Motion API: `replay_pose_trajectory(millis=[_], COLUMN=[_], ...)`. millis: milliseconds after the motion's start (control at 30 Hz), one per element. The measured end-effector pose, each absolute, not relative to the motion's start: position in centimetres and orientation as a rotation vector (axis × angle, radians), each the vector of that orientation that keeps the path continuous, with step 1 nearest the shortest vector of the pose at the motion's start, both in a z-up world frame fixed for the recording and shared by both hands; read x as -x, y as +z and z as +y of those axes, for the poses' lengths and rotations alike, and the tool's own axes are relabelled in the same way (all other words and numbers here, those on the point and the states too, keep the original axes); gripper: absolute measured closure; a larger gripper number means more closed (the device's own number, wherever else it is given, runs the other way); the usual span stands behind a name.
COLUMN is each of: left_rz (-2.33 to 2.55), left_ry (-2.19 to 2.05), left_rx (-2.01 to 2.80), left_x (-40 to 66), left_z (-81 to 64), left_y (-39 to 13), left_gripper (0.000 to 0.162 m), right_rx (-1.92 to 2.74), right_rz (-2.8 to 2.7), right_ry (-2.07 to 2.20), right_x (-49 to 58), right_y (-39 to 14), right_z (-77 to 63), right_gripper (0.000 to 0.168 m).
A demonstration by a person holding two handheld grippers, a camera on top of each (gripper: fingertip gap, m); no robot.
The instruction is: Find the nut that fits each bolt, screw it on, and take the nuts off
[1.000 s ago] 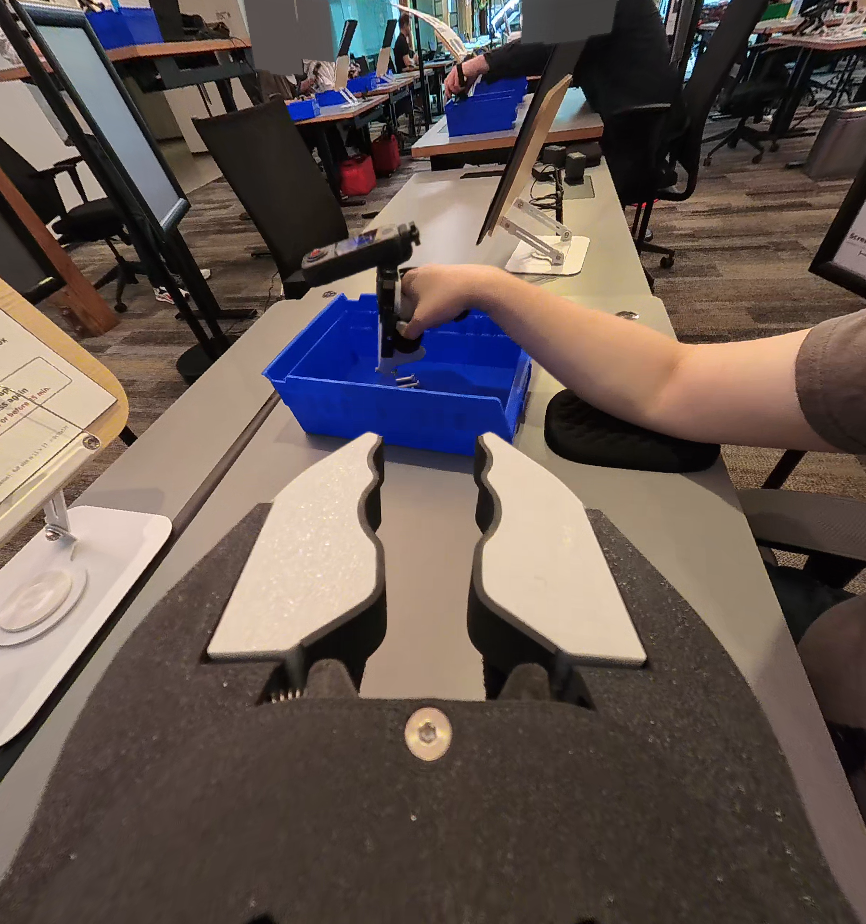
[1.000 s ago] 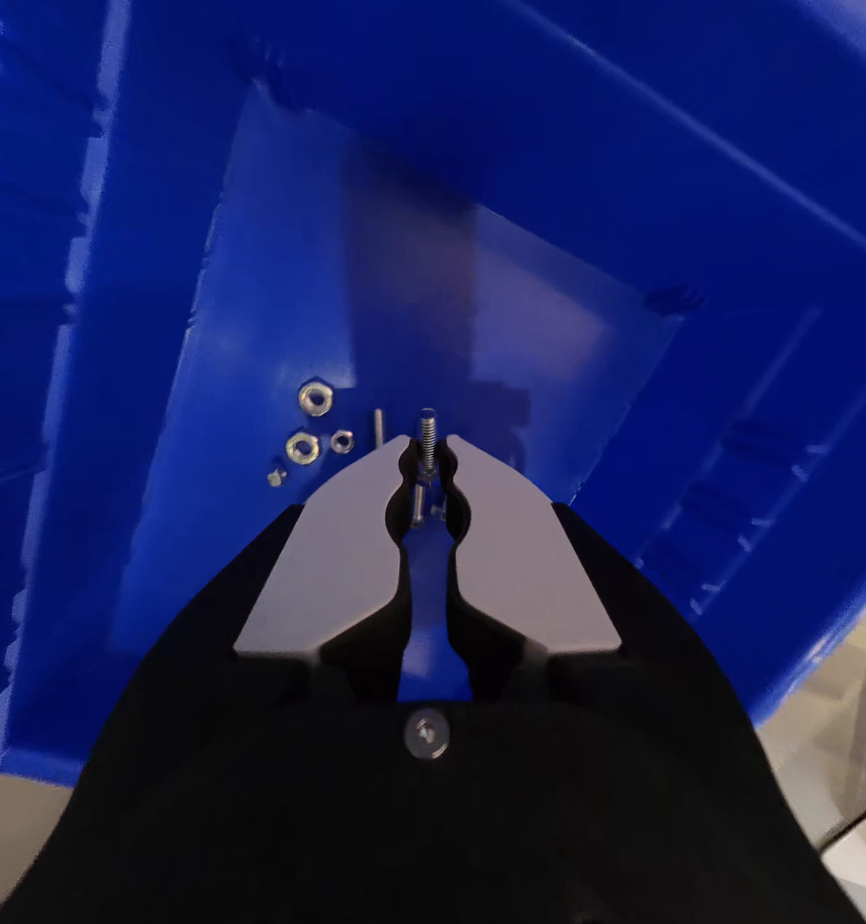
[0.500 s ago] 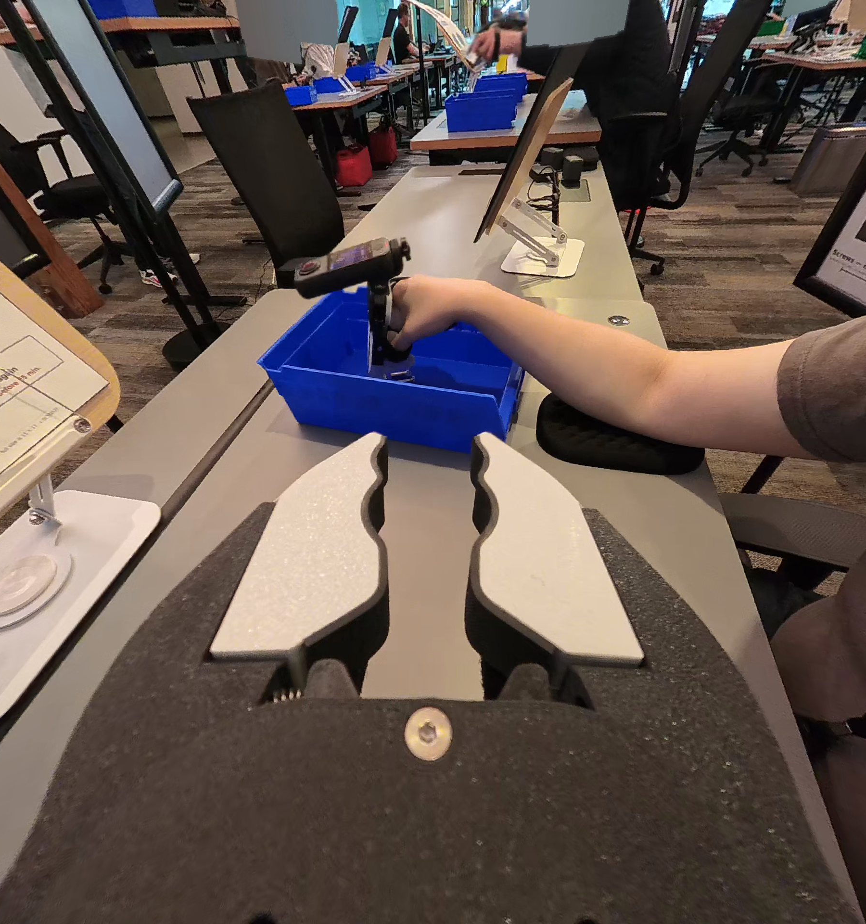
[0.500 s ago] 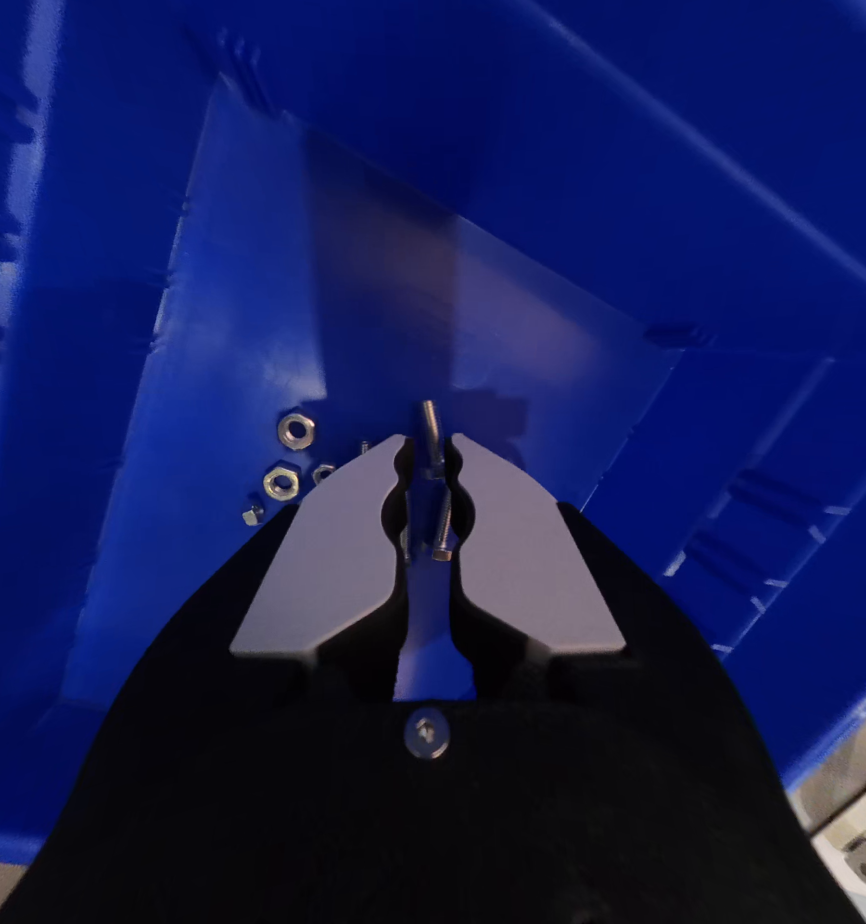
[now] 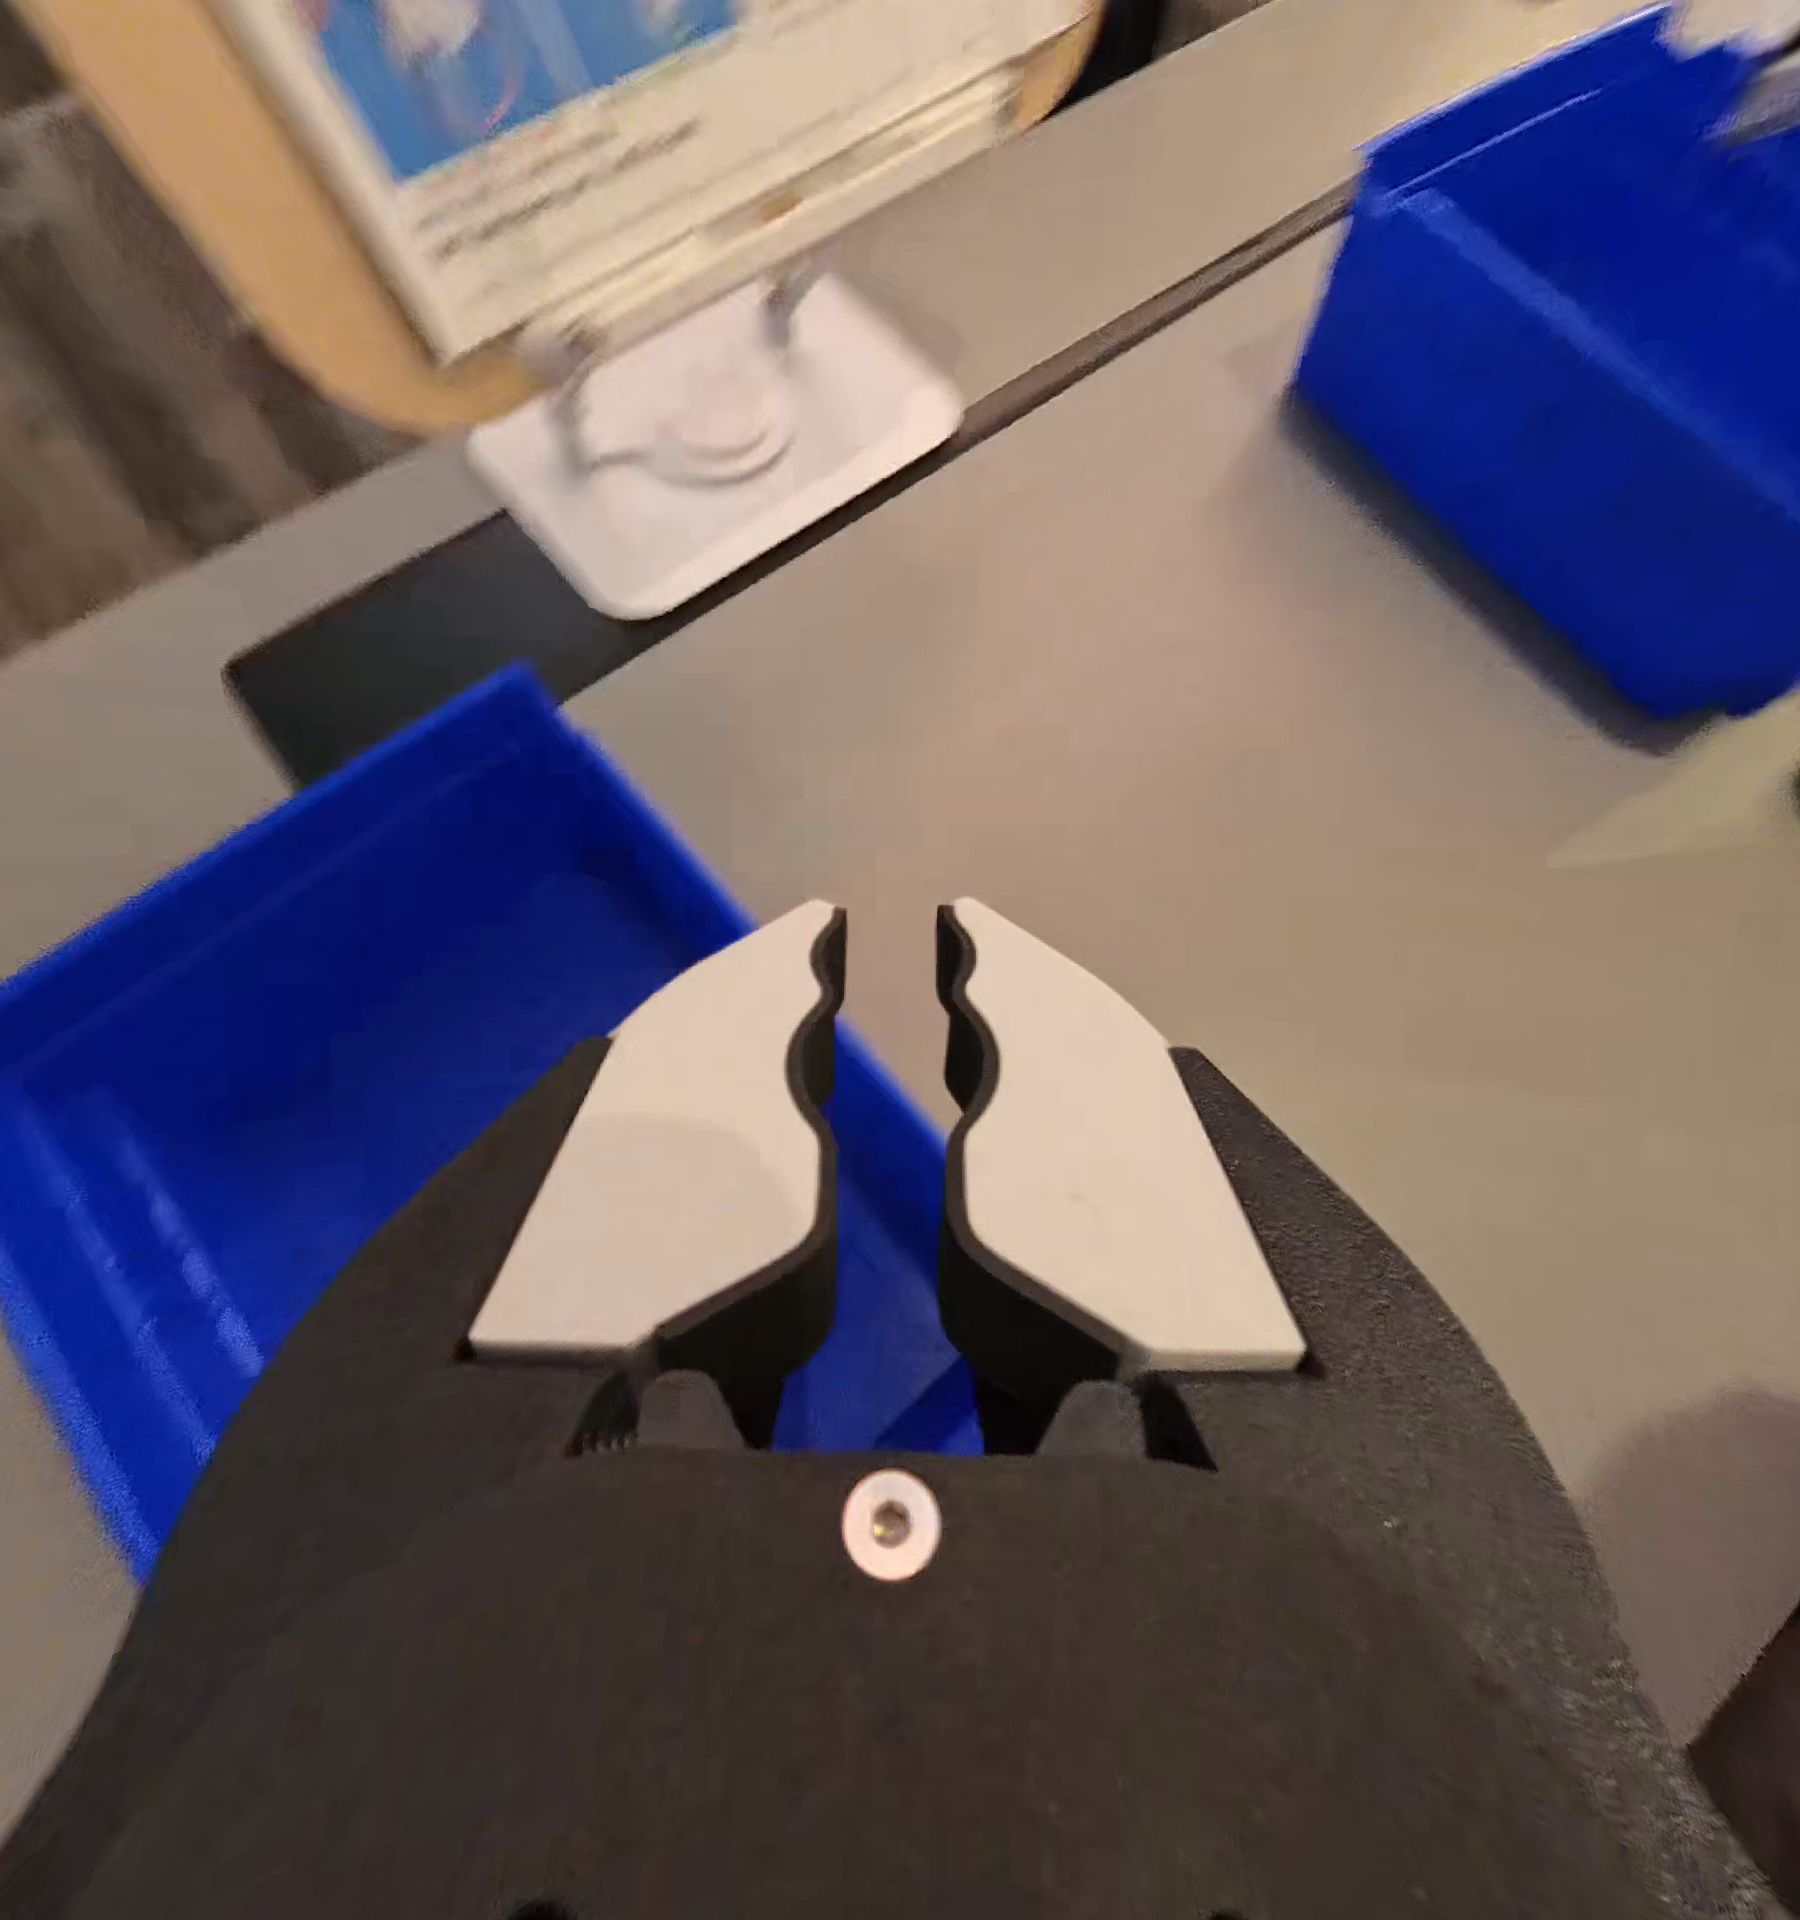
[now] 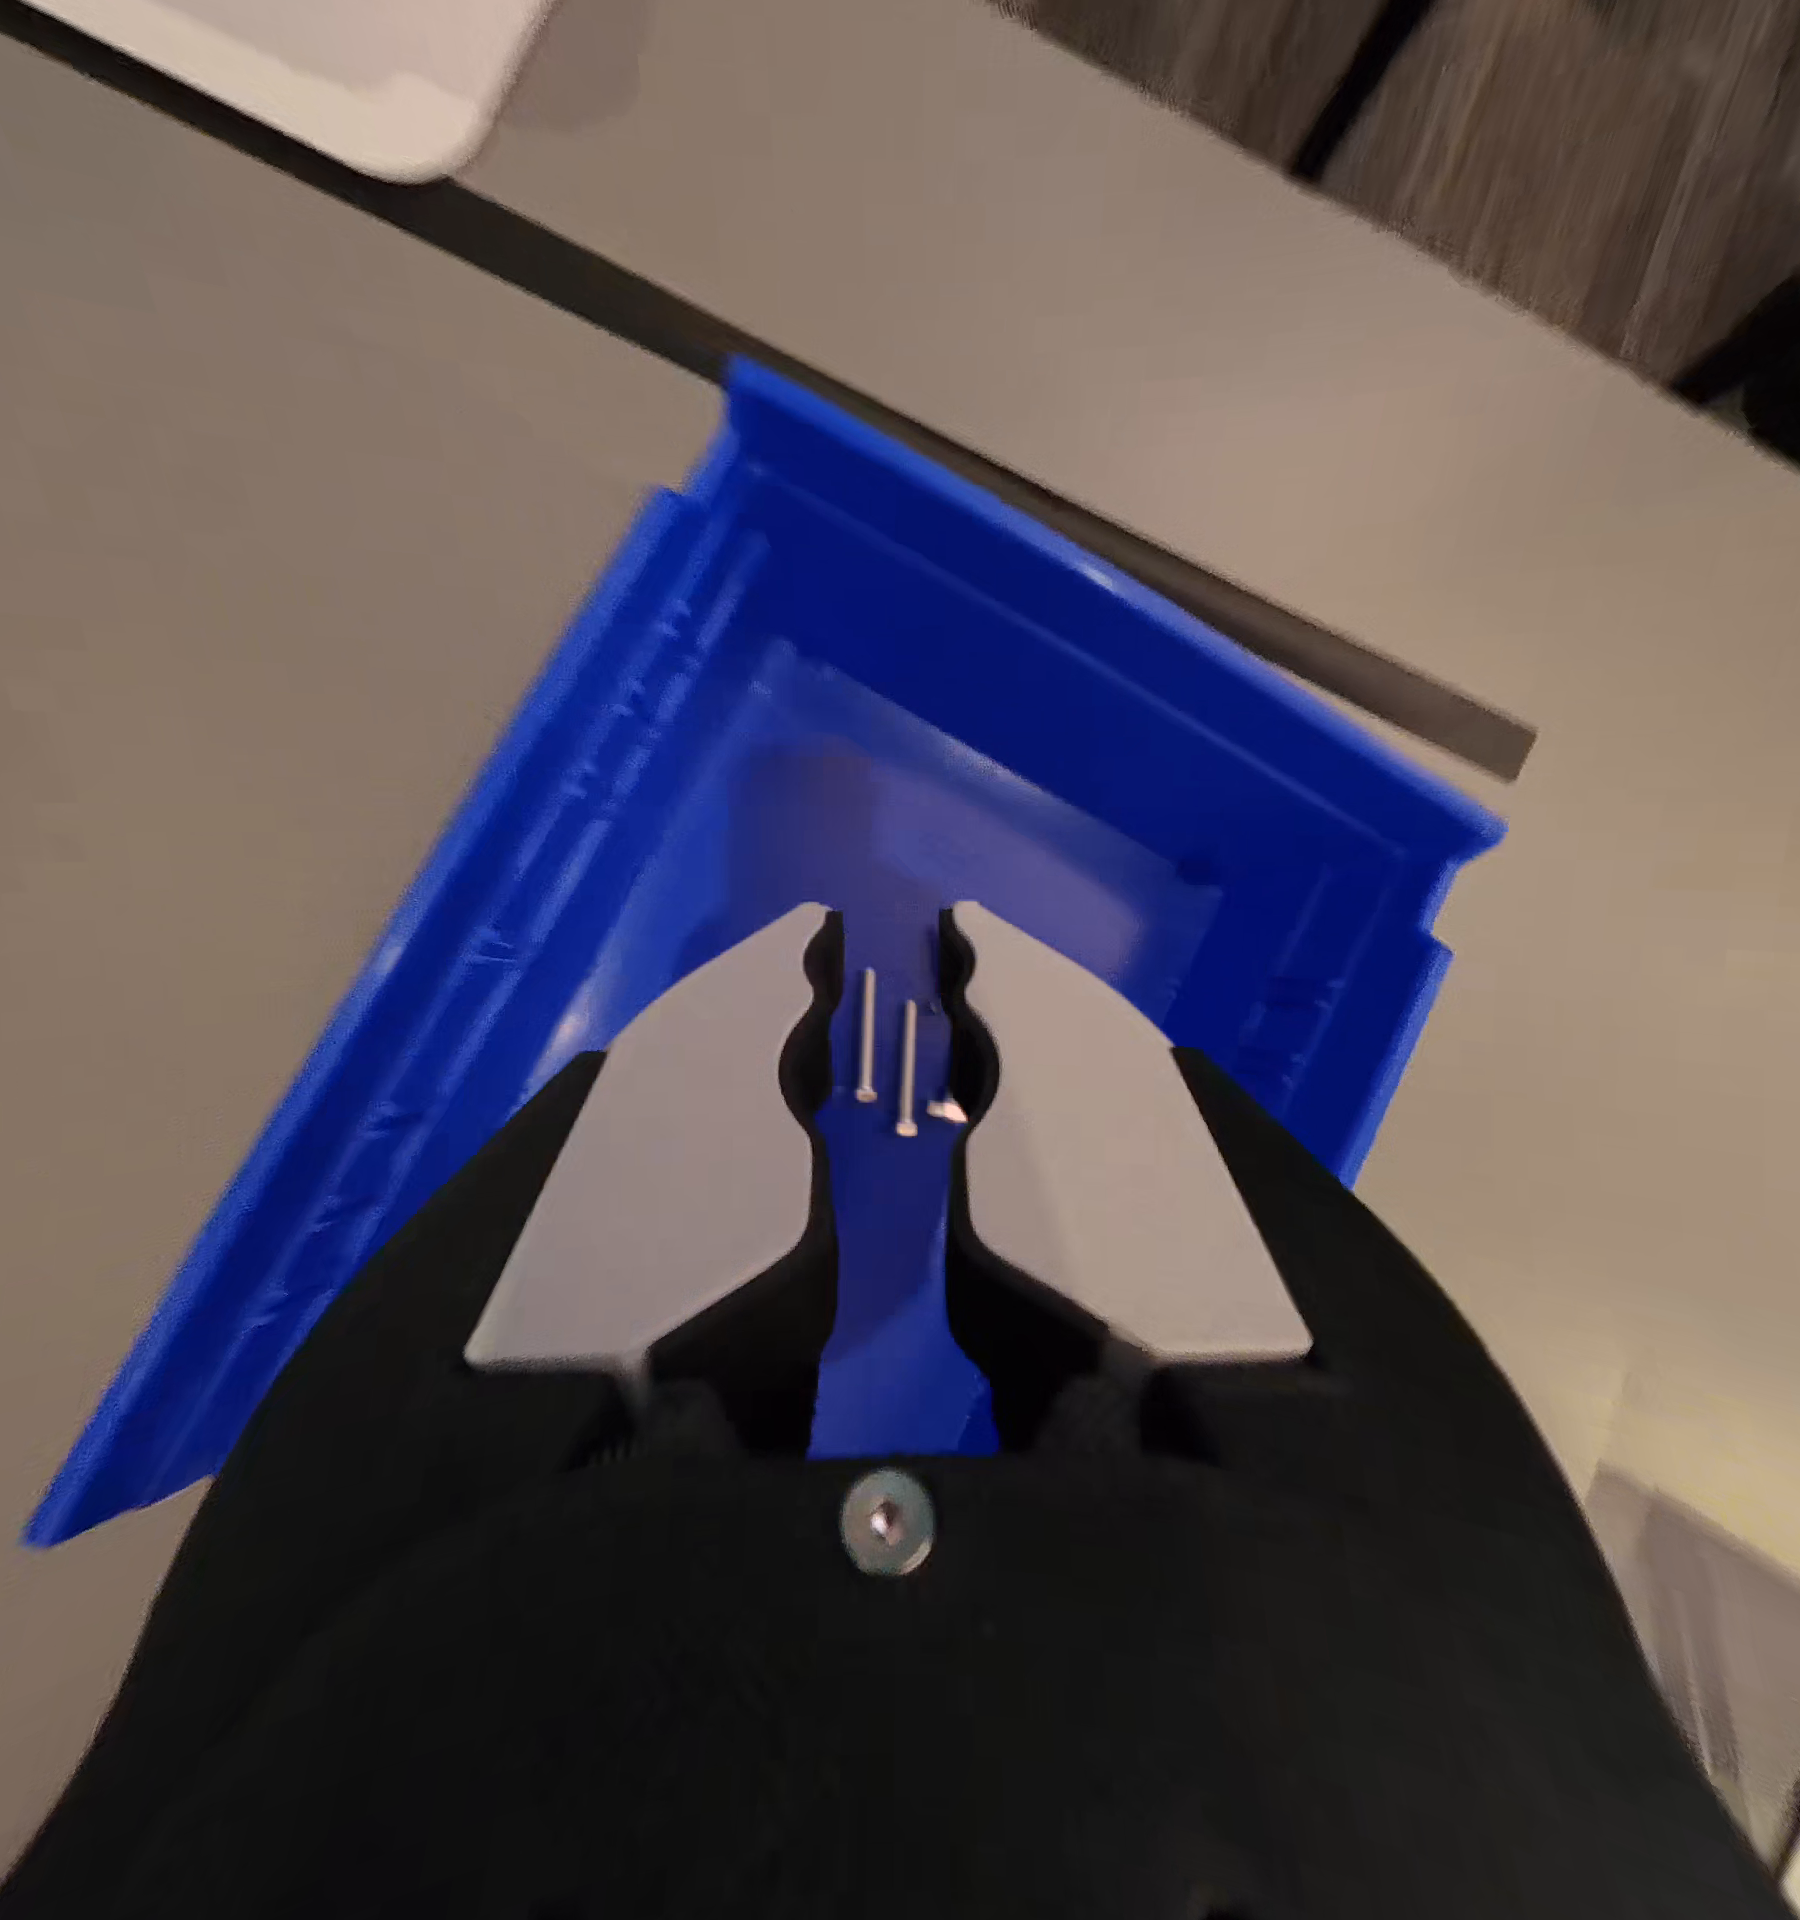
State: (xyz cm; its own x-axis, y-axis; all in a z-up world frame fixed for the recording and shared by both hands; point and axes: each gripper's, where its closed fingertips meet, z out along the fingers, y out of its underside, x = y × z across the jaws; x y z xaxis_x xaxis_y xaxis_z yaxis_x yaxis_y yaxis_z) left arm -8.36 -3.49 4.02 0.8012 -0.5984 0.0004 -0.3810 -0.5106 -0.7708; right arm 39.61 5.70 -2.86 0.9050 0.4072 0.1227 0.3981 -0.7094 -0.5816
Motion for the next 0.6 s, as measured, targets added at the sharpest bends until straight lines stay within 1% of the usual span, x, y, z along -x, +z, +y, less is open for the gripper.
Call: replay_pose_trajectory(millis=[67, 200, 267, 367, 400, 533, 600], left_rz=[0.642, 0.528, 0.477, 0.406, 0.407, 0.406, 0.404], left_ry=[-0.291, -0.322, -0.308, -0.247, -0.270, -0.378, -0.355], left_rx=[2.245, 2.473, 2.592, 2.732, 2.746, 2.807, 2.845], left_x=[11.0, 14.2, 15.4, 16.8, 16.7, 15.7, 15.8], left_z=[-2.2, -1.5, -1.6, -1.6, -1.4, -1.3, -1.4], left_y=[2.4, -2.2, -4.5, -7.6, -8.4, -10.4, -11.2], left_gripper=[0.145, 0.143, 0.148, 0.147, 0.144, 0.143, 0.141], right_rx=[2.368, 2.266, 2.236, 2.222, 2.225, 2.241, 2.253], right_rz=[-0.602, -0.659, -0.686, -0.718, -0.730, -0.758, -0.760], right_ry=[0.043, -0.008, -0.020, -0.036, -0.034, -0.009, -0.051], right_x=[-38.3, -36.6, -35.9, -35.1, -34.9, -34.2, -34.6], right_y=[-1.0, 1.3, 1.9, 2.1, 2.0, 1.3, 1.0], right_z=[5.2, 4.5, 4.3, 4.0, 4.0, 3.9, 4.1], right_gripper=[0.149, 0.149, 0.149, 0.150, 0.150, 0.149, 0.150])
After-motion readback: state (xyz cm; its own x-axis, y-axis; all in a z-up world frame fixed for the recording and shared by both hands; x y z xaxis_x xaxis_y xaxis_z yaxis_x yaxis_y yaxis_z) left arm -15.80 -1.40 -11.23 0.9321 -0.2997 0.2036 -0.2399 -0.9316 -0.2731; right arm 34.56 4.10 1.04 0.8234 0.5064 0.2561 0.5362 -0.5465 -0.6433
